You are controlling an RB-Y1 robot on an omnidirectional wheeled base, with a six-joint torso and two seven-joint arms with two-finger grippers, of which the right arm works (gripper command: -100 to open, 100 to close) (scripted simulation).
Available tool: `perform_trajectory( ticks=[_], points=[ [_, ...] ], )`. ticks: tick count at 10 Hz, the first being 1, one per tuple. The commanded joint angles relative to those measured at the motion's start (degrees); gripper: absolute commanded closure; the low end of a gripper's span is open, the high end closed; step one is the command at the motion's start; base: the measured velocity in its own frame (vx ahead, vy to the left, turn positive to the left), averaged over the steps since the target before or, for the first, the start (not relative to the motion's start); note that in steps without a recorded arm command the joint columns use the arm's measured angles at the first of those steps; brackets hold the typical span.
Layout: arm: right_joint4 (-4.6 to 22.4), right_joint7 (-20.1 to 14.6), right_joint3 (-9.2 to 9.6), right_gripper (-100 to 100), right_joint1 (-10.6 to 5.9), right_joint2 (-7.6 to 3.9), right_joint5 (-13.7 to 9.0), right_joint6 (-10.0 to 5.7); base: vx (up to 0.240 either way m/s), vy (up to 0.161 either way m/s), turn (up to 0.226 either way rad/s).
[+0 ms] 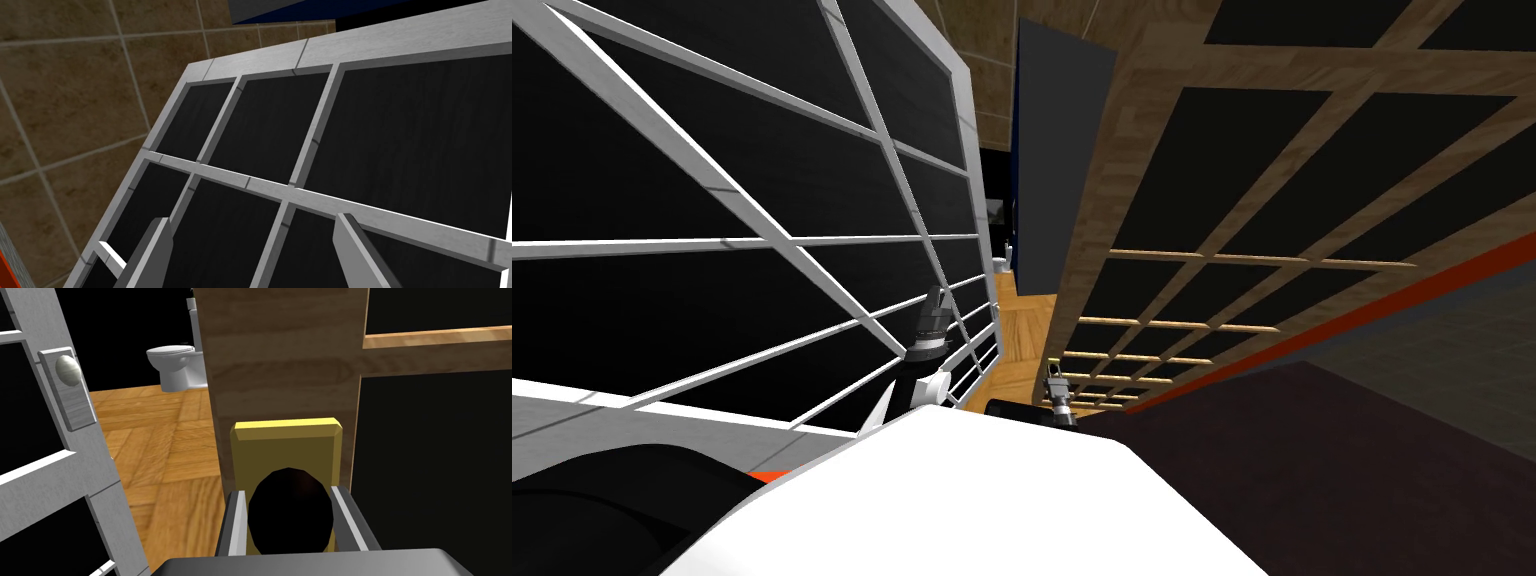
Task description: Push the door open
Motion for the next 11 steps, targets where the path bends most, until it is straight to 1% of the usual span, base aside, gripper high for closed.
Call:
perform_trajectory(
  ticks=[1, 3, 7, 8, 9, 10, 11],
  points=[
    [-0.4, 0.4, -1.76, 100, -0.26, 0.09, 0.1, -0.03, 0.0, -0.02, 0.119],
    [-0.2, 0.4, -3.46, 100, -0.27, 0.43, 0.2, -0.01, 0.011, -0.018, 0.117],
    [0.4, 0.6, -8.25, 100, -0.32, 1.4, 0.7, 0.06, 0.015, -0.02, 0.156],
    [0.4, 0.6, -8.25, 100, -0.32, 1.4, 0.7, 0.06, 0.017, -0.02, 0.038],
    [0.6, 0.7, -9.66, 100, -0.33, 1.69, 0.9, 0.07, 0.01, -0.008, 0.109],
    [0.6, 0.7, -9.66, 100, -0.33, 1.69, 0.9, 0.07, 0.012, -0.014, 0.062],
    [0.8, 0.8, -11.2, 100, -0.34, 2.01, 1.0, 0.1, 0.005, -0.022, 0.119]
  ],
)
